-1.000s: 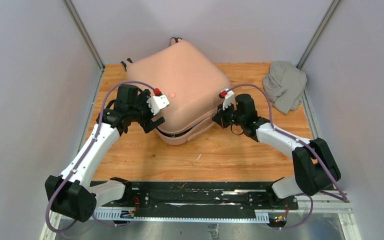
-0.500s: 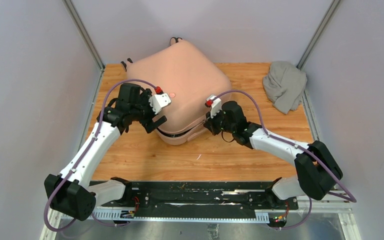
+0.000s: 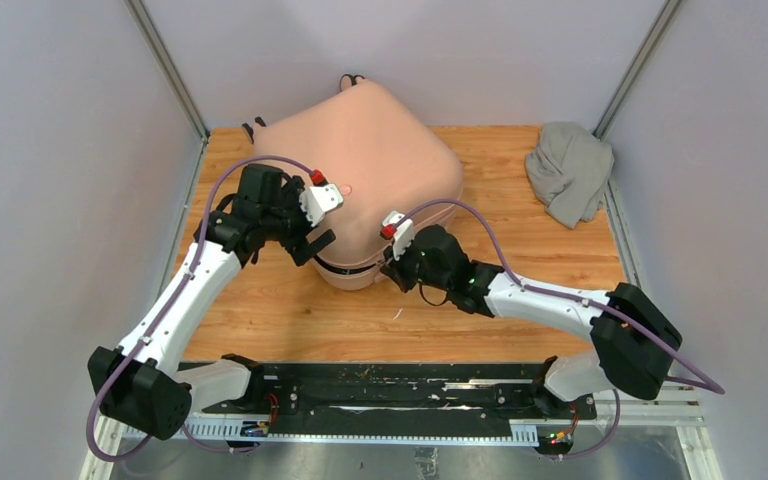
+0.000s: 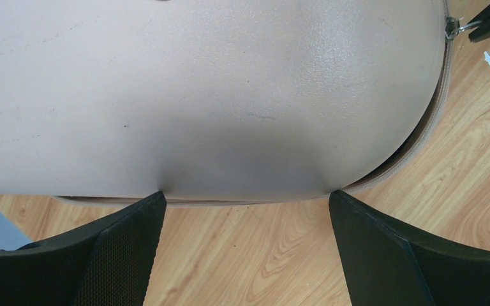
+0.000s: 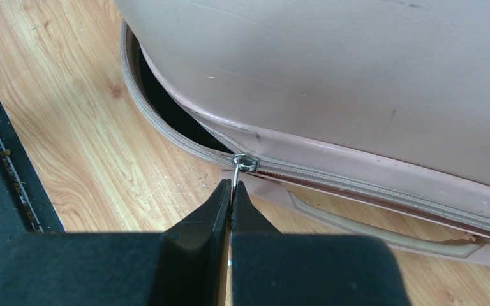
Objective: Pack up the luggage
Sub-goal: Zip the luggage at the corner of the board.
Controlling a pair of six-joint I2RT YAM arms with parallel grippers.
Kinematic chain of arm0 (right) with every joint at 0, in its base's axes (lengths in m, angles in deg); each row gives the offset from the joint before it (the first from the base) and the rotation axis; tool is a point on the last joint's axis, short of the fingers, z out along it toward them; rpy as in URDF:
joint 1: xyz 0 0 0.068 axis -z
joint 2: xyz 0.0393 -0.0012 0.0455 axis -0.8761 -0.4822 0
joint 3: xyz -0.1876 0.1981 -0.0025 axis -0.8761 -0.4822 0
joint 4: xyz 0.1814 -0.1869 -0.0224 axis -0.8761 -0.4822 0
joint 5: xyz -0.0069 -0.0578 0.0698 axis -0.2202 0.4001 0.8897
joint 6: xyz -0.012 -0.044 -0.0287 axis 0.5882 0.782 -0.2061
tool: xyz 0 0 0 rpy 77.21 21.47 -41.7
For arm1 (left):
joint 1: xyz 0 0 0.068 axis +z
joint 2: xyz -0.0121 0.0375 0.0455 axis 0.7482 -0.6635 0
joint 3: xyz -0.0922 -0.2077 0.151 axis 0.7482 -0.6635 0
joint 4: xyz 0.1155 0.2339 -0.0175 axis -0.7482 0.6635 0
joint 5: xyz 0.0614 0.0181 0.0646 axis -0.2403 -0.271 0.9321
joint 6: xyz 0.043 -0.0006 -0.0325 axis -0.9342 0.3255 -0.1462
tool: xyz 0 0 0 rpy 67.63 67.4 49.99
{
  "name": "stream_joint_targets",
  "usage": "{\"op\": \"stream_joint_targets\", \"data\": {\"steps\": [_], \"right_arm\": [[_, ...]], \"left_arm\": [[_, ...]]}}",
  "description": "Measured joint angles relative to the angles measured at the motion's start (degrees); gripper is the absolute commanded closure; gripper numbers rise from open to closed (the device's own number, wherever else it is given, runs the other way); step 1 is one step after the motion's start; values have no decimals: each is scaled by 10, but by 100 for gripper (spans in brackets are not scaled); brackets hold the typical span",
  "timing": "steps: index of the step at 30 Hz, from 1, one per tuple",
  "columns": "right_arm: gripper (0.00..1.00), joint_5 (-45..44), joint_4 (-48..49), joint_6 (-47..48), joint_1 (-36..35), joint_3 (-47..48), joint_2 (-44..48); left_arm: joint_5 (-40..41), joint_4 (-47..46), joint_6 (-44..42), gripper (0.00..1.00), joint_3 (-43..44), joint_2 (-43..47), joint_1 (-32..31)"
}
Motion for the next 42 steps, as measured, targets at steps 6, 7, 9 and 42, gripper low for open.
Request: {"op": "stream_joint_targets", "data": {"steps": [6, 7, 9, 42], "right_arm": [[82, -15, 13, -21, -21, 7, -17], [78, -21, 12, -29, -24, 9, -19], [66, -37, 9, -50, -33, 14, -20], [44, -159, -189, -538, 109, 12, -22]], "left_arm": [[-4, 10, 5, 0, 10, -1, -3], [-7, 12, 6, 0, 14, -1, -3], [-15, 16, 8, 0, 26, -3, -7], [-129, -35, 72, 0, 75, 1, 244]]}}
